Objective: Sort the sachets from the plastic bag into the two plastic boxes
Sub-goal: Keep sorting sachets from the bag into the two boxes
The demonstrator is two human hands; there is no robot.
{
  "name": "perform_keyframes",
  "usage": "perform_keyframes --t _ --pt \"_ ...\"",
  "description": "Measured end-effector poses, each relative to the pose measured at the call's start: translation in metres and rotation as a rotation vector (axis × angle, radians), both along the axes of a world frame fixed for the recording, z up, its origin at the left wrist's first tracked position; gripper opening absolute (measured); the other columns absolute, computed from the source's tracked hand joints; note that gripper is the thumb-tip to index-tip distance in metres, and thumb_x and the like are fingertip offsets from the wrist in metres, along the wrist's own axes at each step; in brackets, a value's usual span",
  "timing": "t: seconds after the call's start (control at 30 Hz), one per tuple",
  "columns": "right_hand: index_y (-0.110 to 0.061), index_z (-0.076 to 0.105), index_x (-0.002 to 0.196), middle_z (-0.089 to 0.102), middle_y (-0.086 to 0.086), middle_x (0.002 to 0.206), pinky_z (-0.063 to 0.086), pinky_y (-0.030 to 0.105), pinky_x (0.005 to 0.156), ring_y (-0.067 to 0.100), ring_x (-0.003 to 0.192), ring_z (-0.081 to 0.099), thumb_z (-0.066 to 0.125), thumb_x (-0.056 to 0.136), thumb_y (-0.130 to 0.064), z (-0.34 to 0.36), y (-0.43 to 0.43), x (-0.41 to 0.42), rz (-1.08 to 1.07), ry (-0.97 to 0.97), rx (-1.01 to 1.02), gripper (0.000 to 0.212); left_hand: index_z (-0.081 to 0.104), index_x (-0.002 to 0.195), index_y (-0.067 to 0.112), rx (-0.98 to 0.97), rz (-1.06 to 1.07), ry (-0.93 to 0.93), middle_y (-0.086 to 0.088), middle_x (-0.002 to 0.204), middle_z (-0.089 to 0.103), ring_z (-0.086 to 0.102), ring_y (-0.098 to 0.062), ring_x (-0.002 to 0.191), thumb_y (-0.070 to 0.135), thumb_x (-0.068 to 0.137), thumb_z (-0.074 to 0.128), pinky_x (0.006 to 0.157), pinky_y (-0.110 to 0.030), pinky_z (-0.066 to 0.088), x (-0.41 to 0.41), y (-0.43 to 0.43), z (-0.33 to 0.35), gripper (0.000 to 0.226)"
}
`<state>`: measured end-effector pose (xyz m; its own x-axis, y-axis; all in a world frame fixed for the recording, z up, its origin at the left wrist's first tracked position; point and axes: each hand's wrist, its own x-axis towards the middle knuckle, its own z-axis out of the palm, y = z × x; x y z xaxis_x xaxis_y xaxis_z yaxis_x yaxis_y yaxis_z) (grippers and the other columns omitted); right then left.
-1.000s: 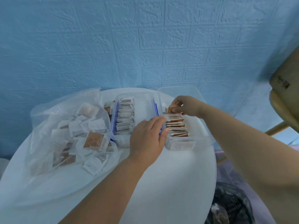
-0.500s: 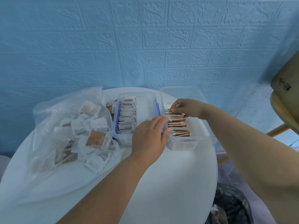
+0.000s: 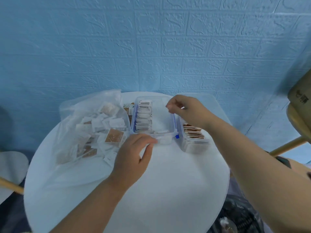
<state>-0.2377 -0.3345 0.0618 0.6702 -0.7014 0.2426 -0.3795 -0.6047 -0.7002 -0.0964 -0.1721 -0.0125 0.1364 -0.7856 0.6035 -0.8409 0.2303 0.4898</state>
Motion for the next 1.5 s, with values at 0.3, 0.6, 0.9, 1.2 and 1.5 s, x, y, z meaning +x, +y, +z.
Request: perform_keyframes --t 0.3,0.6,0.9,1.2,1.5 --pt "-0.010 0.068 0.105 0.067 0.004 0.105 0.041 0.022 0.081 0.018 0.094 0.059 0.053 0.093 -0.018 -0.059 0.109 0.074 0.471 0.250 -0.140 0.020 0.059 0.118 0.016 0.356 0.411 -0.092 -0.002 0.122 0.060 0.051 -0.019 0.113 0.036 0.085 0.040 0.092 -0.029 0.039 0.080 0.093 -0.038 0.043" --pt "-0.017 0.051 0.132 0.040 -0.004 0.145 0.040 0.035 0.103 0.014 0.134 0.035 0.052 0.092 -0.016 -0.079 0.109 0.110 0.328 0.237 -0.305 0.040 0.044 0.136 0.009 0.389 0.507 -0.035 -0.008 0.140 0.045 0.040 -0.025 0.128 0.018 0.093 0.047 0.105 -0.034 0.030 0.114 0.085 -0.014 0.043" --pt "-0.018 0.048 0.131 0.023 -0.010 0.152 0.037 0.030 0.103 0.009 0.138 0.026 0.050 0.093 -0.030 -0.098 0.121 0.105 0.342 0.415 -0.315 0.041 0.055 0.127 0.010 0.500 0.371 -0.205 -0.007 0.139 0.048 0.041 -0.023 0.131 0.047 0.084 0.015 0.105 -0.032 0.029 0.114 0.100 -0.045 0.070" --pt "-0.018 0.065 0.114 0.065 0.002 0.106 0.042 0.020 0.078 0.016 0.085 0.057 0.063 0.086 -0.014 -0.093 0.126 0.097 0.159 0.165 -0.172 0.029 0.066 0.113 0.011 0.252 0.399 0.029 -0.003 0.115 0.065 0.059 -0.018 0.105 0.018 0.090 0.050 0.089 -0.012 0.035 0.106 0.113 -0.036 0.028" --pt "-0.022 0.057 0.124 0.056 0.002 0.110 0.042 0.026 0.087 0.020 0.100 0.052 0.076 0.073 -0.022 -0.093 0.131 0.113 0.031 0.243 0.045 0.054 0.054 0.129 0.021 0.414 0.463 0.136 0.002 0.121 0.059 0.051 -0.019 0.113 0.025 0.080 0.070 0.100 -0.028 0.038 0.105 0.100 -0.042 0.051"
